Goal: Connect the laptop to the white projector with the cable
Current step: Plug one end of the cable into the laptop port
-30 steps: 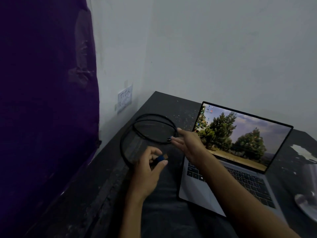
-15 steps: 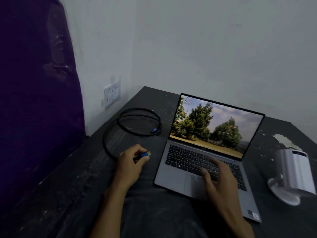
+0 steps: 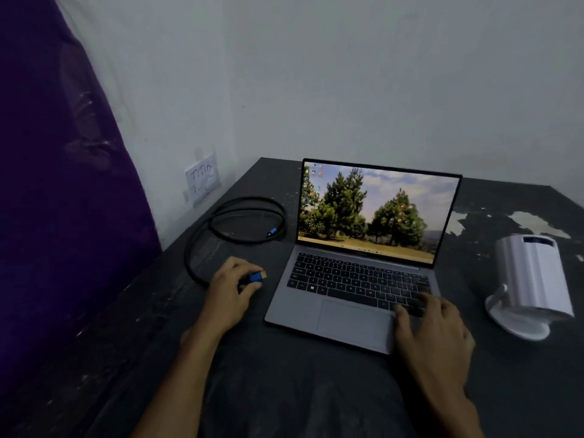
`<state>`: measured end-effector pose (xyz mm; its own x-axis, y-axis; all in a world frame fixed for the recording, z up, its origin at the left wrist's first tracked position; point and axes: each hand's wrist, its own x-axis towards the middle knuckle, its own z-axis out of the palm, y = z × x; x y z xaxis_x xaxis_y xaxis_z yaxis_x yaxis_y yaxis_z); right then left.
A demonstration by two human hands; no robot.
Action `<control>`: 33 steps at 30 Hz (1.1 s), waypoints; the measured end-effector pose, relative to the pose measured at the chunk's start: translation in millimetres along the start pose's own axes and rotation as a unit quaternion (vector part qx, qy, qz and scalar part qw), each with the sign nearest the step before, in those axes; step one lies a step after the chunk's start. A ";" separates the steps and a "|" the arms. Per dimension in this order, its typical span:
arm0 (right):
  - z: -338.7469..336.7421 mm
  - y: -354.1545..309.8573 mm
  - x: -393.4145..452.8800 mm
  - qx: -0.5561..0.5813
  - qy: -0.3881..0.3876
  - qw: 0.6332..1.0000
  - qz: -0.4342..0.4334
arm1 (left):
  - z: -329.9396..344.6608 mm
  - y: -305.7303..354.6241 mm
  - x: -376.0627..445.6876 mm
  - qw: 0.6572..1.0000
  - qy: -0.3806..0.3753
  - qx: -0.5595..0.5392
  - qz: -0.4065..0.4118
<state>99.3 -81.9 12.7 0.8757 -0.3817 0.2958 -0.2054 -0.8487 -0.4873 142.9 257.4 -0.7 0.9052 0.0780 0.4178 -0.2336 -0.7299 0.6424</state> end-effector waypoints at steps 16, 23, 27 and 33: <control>-2.3 3.4 1.6 0.048 0.008 0.999 0.000 | 29.8 -0.3 62.1 0.992 -0.067 0.066 0.079; -0.3 4.4 2.5 0.050 0.014 0.999 0.000 | 32.9 -9.1 76.6 0.988 -0.090 0.090 0.091; -0.9 4.6 3.2 0.054 0.011 0.998 0.005 | 33.0 -7.6 85.8 0.985 -0.106 0.092 0.104; -4.2 3.8 3.3 0.066 0.009 0.998 0.010 | 23.9 -8.0 94.5 0.973 -0.169 0.080 0.131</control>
<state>99.5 -88.0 15.3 0.8636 -0.4060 0.2990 -0.1626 -0.7855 -0.5971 238.8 254.3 18.3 0.8932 -0.3344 0.3007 -0.4390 -0.7932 0.4220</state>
